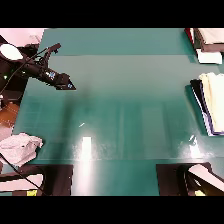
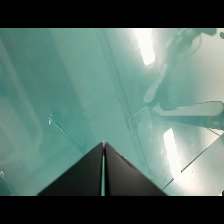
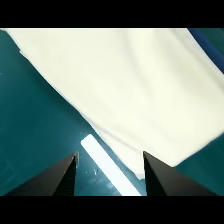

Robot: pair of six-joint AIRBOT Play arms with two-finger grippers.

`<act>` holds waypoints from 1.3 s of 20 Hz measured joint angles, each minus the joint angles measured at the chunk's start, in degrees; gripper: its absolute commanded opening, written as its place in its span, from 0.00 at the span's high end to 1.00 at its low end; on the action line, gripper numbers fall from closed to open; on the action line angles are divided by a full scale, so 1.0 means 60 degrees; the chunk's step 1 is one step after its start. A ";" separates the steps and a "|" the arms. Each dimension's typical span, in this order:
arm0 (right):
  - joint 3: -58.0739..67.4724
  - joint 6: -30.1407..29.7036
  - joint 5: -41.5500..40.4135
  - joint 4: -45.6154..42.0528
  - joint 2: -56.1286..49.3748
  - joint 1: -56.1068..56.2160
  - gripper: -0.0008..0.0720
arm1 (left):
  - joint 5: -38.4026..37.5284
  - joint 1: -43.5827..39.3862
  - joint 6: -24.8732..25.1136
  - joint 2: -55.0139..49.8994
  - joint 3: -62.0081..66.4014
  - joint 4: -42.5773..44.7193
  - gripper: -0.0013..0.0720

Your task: Fold the shirts.

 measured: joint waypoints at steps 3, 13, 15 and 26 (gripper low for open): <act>-0.0794 0.0025 0.0036 -0.0036 0.0576 -0.0386 0.33 | 0.0000 0.0000 0.0062 0.0000 0.0000 0.0000 0.95; -0.3377 0.0022 -0.0437 0.2707 0.2164 0.4637 0.40 | 0.0076 0.0000 0.0270 0.0000 0.0000 0.0004 0.95; -0.3617 0.0022 -0.0750 0.2838 0.2397 0.6171 0.40 | 0.0084 0.0000 0.0270 0.0000 0.0000 0.0004 0.95; -0.3854 0.0025 -0.2605 0.3013 0.2794 1.0331 0.97 | 0.0109 0.0000 0.0262 0.0000 0.0000 0.0000 0.95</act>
